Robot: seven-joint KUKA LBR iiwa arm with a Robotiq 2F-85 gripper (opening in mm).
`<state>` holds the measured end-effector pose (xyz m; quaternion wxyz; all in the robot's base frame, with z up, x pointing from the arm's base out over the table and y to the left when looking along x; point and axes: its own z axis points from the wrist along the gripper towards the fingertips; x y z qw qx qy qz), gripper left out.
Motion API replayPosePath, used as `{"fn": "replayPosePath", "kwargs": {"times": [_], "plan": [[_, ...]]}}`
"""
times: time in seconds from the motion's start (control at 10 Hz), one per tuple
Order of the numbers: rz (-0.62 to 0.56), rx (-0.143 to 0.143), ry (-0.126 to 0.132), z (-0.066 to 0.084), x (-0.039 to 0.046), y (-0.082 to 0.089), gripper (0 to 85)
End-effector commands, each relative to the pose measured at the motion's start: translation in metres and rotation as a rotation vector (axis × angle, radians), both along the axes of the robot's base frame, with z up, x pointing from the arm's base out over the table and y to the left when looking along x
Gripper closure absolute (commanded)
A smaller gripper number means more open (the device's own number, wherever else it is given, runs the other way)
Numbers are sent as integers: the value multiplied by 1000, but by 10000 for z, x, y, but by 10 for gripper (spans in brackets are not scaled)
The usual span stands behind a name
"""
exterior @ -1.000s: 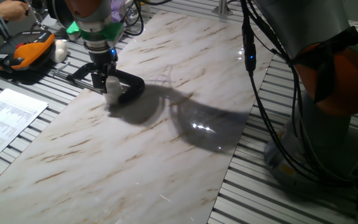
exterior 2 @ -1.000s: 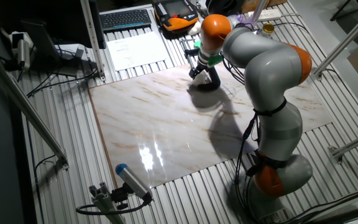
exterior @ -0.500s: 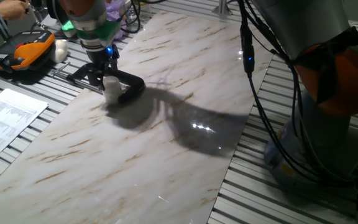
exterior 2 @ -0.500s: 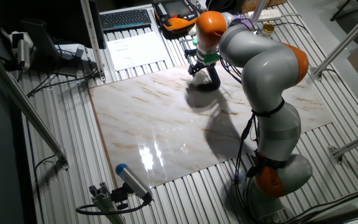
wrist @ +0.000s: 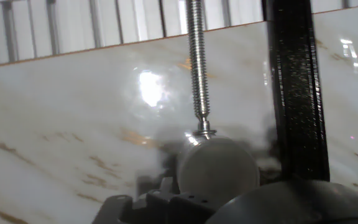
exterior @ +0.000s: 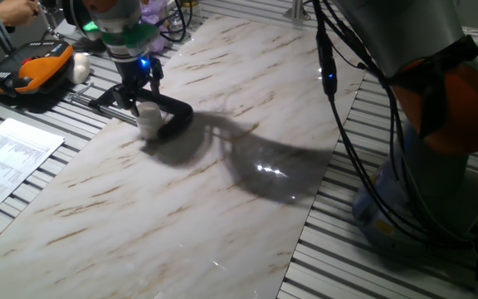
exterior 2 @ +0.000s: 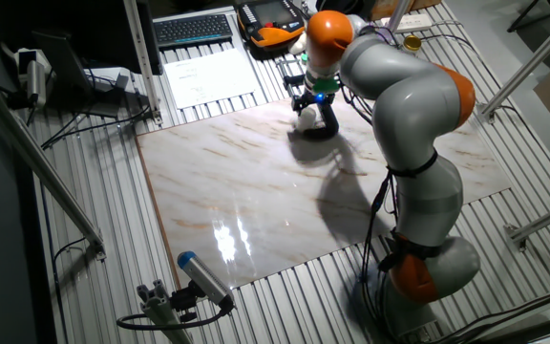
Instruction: Unscrew the lid from the jar
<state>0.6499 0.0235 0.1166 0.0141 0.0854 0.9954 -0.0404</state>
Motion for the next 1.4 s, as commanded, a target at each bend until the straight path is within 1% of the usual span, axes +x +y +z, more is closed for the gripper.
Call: {"fn": "replayPosePath", "kwargs": {"times": [0.0,0.2,0.3,0.4,0.5,0.6,0.7,0.8,1.0,1.2,1.3], "plan": [[-818,2,0,4,2,-1,170],[-1054,51,-7,-30,5,-7,170],[-1147,79,-15,-32,7,-12,170],[-1189,68,-24,-25,2,-16,170],[-1247,50,-33,-23,1,-17,170],[-1322,26,-37,-18,-1,-19,170],[-1411,27,-37,-19,1,-20,170],[-1531,38,-37,-21,12,-19,170],[-1727,59,-42,-10,25,-24,170],[-1798,88,-54,-15,16,-27,170],[-1832,87,-53,-14,15,-27,340]]}}
